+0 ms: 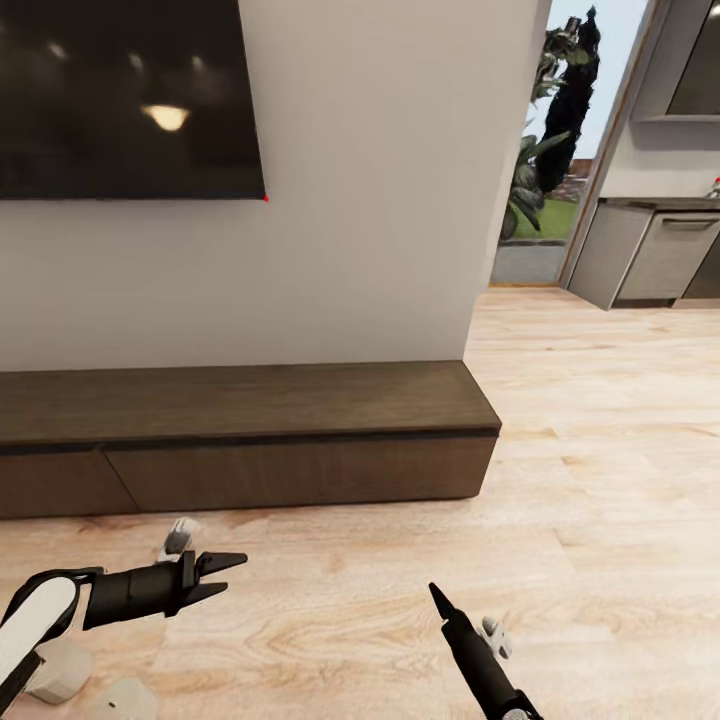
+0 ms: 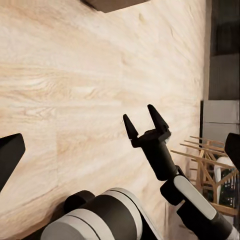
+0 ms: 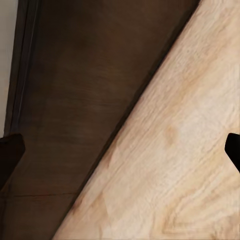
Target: Place each of the two pumpkins and all three candles from the living room inside a cabinet in the living room (use any cabinet), then make sure every cabinet is closed, and position the cauldron so it is next to a table in the living room.
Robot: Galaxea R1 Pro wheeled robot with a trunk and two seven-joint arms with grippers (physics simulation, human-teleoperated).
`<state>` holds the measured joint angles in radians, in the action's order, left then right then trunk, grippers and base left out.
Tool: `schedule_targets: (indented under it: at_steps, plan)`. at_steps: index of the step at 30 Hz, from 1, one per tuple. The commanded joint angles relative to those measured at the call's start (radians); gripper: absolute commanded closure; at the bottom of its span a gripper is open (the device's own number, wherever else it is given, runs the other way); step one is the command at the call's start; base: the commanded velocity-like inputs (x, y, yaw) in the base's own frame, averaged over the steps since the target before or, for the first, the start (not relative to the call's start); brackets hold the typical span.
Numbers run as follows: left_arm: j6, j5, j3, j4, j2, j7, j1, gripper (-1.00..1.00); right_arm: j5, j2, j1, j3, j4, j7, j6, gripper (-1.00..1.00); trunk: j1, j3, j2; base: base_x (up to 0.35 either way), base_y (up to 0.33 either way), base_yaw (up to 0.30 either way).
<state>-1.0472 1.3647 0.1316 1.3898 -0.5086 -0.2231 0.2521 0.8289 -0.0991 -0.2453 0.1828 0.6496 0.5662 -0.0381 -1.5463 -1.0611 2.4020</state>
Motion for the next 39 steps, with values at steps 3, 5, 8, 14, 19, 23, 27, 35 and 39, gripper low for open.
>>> schedule_targets:
  at_steps: [3, 5, 8, 14, 19, 23, 27, 35, 39]
  plan:
    - [0.0, 0.008, -0.019, 0.005, -0.005, -0.016, 0.0, -1.0, 0.003, 0.005, -0.001, -0.002, 0.006, 0.007, 0.004, -1.0, 0.0, 0.0, 0.0, 0.0, 0.0, 0.0]
    - [0.0, 0.011, -0.024, 0.009, -0.006, -0.054, 0.0, -1.0, 0.003, 0.001, -0.001, -0.002, 0.01, 0.009, 0.008, -1.0, 0.0, 0.0, 0.0, 0.0, 0.0, 0.0]
    - [0.0, 0.011, -0.034, 0.007, -0.014, -0.108, 0.0, -1.0, 0.008, 0.003, -0.002, 0.0, 0.012, 0.013, 0.008, -1.0, -0.004, -0.003, 0.007, 0.0, 0.0, 0.0]
    - [0.0, 0.013, -0.038, 0.003, -0.019, -0.129, 0.0, -1.0, 0.078, 0.0, -0.008, 0.005, 0.015, 0.023, 0.007, -1.0, -0.027, -0.022, 0.049, 0.0, 0.0, 0.0]
    - [0.0, 0.014, -0.038, 0.002, -0.017, -0.135, 0.0, -1.0, 0.147, 0.008, -0.078, 0.006, 0.016, 0.032, -0.001, -1.0, -0.046, -0.038, 0.084, 0.0, 0.0, 0.0]
    - [0.0, 0.014, -0.04, 0.002, -0.011, -0.136, 0.0, -1.0, 0.202, 0.008, -0.107, 0.006, 0.017, 0.053, -0.004, -1.0, -0.055, -0.052, 0.098, 0.0, 0.0, 0.0]
    - [0.0, 0.015, -0.041, 0.002, -0.01, -0.138, 0.0, -1.0, 0.219, -0.002, -0.121, 0.003, 0.018, 0.091, -0.005, -1.0, -0.056, -0.067, 0.099, 0.0, 0.0, 0.0]
    - [0.0, 0.014, -0.039, 0.002, -0.008, -0.163, 0.0, -1.0, 0.223, -0.007, -0.161, -0.003, 0.009, 0.101, -0.008, -1.0, -0.06, -0.098, 0.101, 0.0, 0.0, 0.0]
    - [0.0, 0.014, -0.038, 0.002, -0.007, -0.166, 0.0, -1.0, 0.223, -0.008, -0.162, -0.007, 0.009, 0.102, -0.008, -1.0, -0.062, -0.113, 0.102, 0.0, 0.0, 0.0]
